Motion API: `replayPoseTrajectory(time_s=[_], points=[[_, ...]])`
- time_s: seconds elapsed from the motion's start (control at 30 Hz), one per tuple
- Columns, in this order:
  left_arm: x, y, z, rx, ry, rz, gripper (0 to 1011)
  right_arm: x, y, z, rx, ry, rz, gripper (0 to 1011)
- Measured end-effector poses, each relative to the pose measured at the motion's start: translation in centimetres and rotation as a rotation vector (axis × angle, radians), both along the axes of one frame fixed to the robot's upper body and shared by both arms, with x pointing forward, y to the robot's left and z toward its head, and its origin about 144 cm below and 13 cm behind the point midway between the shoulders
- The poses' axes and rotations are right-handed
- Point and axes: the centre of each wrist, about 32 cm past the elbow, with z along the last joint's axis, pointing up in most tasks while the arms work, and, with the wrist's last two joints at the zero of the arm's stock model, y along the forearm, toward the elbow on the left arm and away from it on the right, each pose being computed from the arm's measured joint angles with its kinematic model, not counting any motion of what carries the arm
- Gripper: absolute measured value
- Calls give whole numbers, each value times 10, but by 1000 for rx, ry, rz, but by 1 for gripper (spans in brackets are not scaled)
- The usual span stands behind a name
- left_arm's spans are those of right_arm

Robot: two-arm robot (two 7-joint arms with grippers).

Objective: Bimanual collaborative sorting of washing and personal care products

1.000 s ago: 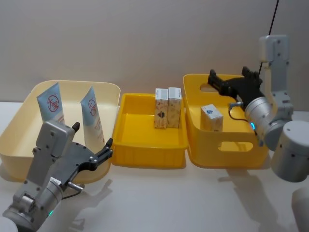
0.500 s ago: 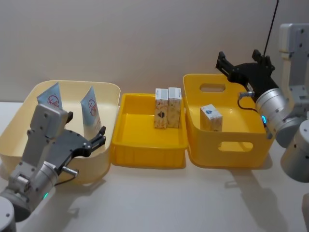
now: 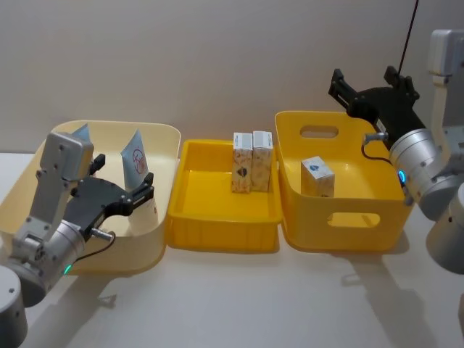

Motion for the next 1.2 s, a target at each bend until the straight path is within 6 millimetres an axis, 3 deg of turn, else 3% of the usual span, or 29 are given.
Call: replayPoseTrajectory(time_s=[1.0, 1.2], points=[[43, 4, 0, -57, 42, -74, 1001, -2, -1, 2, 4, -15, 1, 1001], [47, 4, 0, -59, 44, -78, 875, -2, -1, 2, 4, -16, 1, 1001]])
